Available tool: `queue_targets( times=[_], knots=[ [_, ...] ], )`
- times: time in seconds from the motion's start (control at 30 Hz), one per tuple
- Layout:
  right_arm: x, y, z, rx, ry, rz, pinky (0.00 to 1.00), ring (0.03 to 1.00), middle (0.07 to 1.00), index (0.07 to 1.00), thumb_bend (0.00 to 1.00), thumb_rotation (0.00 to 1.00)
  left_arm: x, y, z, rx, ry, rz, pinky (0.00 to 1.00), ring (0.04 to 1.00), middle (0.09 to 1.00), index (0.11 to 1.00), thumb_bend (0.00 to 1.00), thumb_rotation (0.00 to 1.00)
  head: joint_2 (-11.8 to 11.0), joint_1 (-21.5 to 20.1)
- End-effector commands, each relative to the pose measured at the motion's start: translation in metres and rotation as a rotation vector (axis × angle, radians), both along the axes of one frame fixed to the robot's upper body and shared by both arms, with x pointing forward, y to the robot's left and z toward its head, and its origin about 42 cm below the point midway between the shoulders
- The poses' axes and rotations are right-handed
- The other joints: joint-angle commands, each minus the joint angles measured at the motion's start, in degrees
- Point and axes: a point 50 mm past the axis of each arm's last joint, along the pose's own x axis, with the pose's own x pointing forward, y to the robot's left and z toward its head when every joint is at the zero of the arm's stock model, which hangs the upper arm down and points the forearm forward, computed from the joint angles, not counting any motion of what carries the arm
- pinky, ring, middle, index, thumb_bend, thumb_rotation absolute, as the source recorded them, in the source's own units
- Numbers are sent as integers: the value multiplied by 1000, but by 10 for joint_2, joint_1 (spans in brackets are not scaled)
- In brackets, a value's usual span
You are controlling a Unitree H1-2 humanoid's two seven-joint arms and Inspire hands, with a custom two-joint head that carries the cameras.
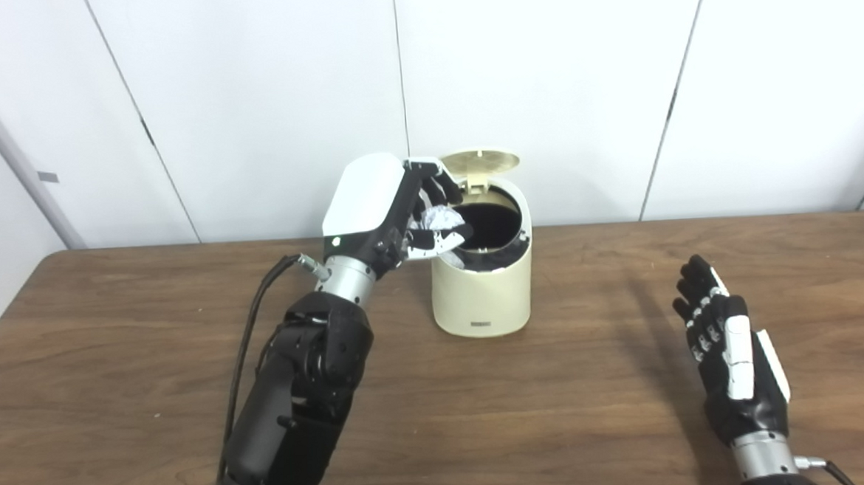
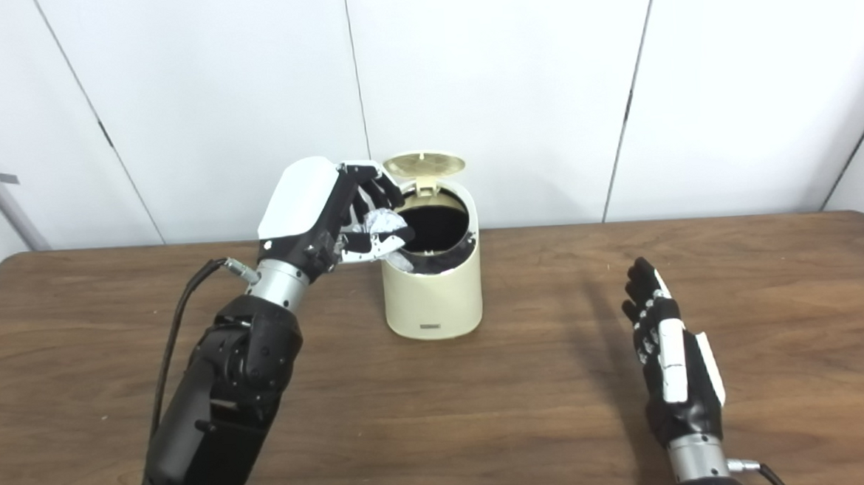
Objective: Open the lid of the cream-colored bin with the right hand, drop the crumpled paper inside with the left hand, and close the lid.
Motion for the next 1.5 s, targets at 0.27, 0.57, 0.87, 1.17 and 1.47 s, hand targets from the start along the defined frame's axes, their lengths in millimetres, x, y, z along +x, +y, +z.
queue_targets(
  times=[0.27,0.57,0.87,1.17,1.47],
  knots=[
    [-22,16,-50,75,147,3,981,973,960,947,523,1000,6,-16,33,-18,-110,-31,315,404,501,514,472,0,-3,-1],
    [-24,16,-50,67,145,8,987,978,959,950,512,1000,11,-27,32,-3,-112,-39,326,413,509,506,473,0,-4,-6],
    [-25,15,-51,65,150,11,981,978,958,949,511,1000,19,-36,27,12,-96,-49,325,432,534,498,472,0,-4,-6],
    [-27,14,-50,67,156,8,985,977,956,947,514,1000,24,-46,19,33,-103,-36,314,436,547,494,470,0,-3,-6],
    [-27,11,-48,55,153,-1,974,960,943,937,529,1000,31,-53,12,39,-116,-29,278,421,554,507,466,0,-4,-8]
  ],
)
